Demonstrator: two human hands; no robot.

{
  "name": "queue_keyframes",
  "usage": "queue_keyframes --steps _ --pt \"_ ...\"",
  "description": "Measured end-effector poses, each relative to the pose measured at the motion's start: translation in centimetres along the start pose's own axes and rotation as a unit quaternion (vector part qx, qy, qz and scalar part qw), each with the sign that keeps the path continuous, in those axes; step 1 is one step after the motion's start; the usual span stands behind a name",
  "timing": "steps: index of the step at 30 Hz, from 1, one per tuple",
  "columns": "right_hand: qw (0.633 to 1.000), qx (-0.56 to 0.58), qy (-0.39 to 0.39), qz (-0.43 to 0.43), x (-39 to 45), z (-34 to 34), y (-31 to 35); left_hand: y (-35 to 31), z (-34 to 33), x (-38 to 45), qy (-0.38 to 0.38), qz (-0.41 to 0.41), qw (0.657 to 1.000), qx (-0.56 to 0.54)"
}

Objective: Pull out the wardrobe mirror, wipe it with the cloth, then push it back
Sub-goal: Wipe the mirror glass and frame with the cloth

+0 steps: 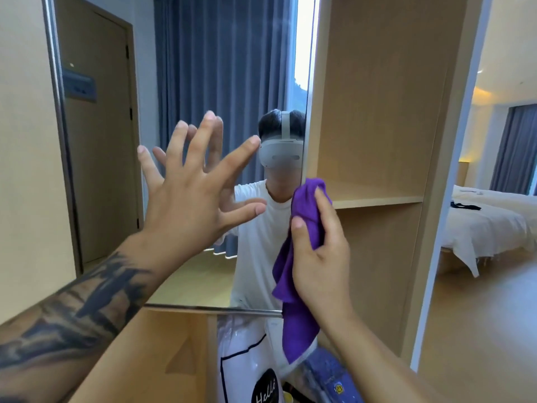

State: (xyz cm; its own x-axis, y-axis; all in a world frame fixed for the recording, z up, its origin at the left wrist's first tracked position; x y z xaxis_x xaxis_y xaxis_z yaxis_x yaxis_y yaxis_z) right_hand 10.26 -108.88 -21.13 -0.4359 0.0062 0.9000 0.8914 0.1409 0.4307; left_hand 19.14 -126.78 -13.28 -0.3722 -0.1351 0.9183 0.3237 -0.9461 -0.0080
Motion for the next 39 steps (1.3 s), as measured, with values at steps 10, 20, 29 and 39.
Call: queue_keyframes --steps 10,20,29,39 --pt "0.998 0.049 0.009 -0.031 2.4 -0.1 0.0 0.0 -0.8 1.2 0.003 0.017 1.0 0.01" --pt "0.998 0.052 0.005 0.018 9.7 -0.2 2.3 -0.3 -0.5 1.2 0.003 0.02 0.999 0.027" --pt "0.998 0.057 0.022 -0.024 2.7 0.0 -1.2 -0.6 -0.5 1.2 0.019 0.03 0.999 0.03" --pt "0.996 0.088 -0.01 -0.017 3.8 -0.2 -0.2 -0.8 -0.6 1.0 0.026 0.037 0.999 0.023"
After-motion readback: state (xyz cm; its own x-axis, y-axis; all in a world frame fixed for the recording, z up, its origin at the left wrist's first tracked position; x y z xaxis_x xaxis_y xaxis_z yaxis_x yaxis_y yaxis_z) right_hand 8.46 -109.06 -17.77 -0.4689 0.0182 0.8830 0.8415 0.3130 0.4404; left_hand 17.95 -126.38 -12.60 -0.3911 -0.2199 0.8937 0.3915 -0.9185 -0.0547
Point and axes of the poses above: each hand's wrist, its own x-axis towards the middle knuckle, its own z-axis out of the back of the hand, y = z × x, the point moved 7 cm from there along x, towards the middle knuckle, and after that the axes turned 8 degrees about z, right-handed, at the moved point
